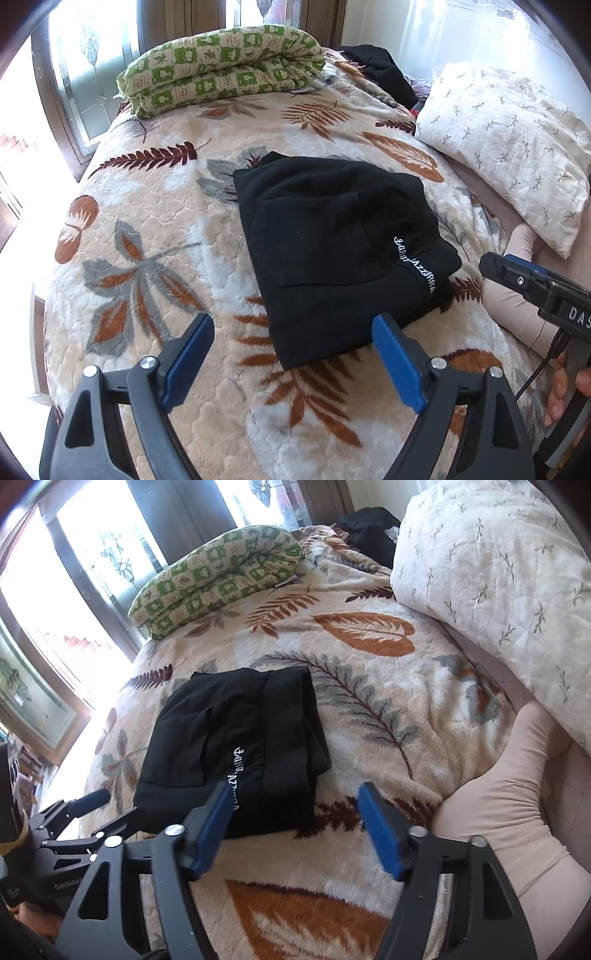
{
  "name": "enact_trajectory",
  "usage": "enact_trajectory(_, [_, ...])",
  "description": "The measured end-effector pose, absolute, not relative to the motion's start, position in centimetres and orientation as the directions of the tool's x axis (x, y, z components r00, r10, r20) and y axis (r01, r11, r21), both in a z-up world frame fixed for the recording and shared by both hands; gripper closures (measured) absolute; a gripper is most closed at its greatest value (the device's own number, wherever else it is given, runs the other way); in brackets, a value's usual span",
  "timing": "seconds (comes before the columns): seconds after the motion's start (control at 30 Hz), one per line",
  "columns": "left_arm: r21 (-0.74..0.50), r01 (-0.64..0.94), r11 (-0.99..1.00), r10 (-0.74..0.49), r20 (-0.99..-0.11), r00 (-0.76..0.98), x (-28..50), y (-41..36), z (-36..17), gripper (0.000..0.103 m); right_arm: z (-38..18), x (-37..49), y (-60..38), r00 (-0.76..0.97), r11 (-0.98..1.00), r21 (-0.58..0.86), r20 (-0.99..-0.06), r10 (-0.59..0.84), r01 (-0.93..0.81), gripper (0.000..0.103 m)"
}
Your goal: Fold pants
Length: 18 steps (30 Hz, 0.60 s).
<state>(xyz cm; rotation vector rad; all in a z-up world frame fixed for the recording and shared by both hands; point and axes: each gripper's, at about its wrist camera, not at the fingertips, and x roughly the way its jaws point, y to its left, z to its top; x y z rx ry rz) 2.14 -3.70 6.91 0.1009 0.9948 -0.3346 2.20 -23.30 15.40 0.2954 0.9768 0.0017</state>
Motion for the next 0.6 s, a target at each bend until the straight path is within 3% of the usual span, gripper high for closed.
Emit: enact_trajectory(0.6, [-0.06, 0.324, 0.944, -0.229, -0.828, 0.512, 0.8, -4.0, 8.0, 0.014, 16.7, 0.9, -22.5, 0.587, 0.961, 0.252, -0.797, 0.141, 0.111, 0.029])
